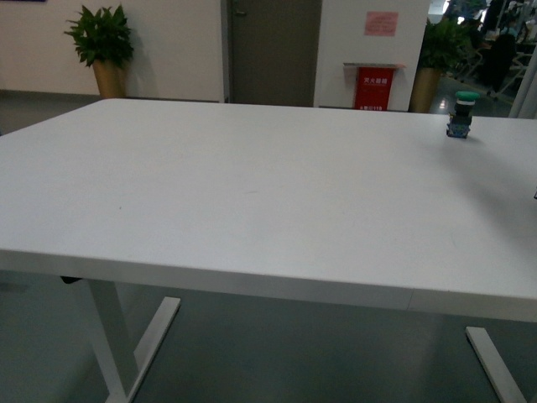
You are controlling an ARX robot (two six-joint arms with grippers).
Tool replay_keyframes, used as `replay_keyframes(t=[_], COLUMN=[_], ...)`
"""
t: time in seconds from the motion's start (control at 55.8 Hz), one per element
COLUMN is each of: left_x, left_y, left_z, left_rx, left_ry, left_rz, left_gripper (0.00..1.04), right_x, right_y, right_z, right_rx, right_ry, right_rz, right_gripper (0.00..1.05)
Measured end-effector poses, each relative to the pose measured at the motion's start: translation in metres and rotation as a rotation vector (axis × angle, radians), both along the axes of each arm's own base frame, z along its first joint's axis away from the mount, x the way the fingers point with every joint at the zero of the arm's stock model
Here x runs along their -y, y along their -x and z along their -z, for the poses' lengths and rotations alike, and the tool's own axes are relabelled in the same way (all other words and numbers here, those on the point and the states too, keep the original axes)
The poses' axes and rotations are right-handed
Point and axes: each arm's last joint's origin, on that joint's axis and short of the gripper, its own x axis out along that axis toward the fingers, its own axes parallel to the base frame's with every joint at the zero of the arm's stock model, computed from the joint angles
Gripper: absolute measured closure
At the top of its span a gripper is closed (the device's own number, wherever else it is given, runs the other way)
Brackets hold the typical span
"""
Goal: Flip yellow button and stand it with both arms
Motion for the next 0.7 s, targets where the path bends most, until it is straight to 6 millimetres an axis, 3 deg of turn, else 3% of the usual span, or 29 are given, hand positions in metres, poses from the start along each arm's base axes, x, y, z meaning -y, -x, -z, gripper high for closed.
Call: replay_keyframes(t=[0.215, 0.43, 0.698], left_x=[0.0, 0.0, 0.0], left_y=[0.0, 0.0, 0.0], left_z=[0.0, 0.0, 0.0], left_rx=[0.0, 0.0, 0.0], left_ry=[0.0, 0.0, 0.0], left_rz=[0.0, 0.0, 0.0], left_gripper=[0.06, 0.06, 0.06], right_x=[0.032, 0.055, 0.056], right_y=[-0.031, -0.039, -0.055], right_z=[0.005, 0.028, 0.073], right_rx=[-0.173, -0.309, -0.405], right_ry=[0.172, 0.216, 0.165], right_rz=[0.052, 0.073, 0.069], right_gripper=[0.68, 0.68, 0.68])
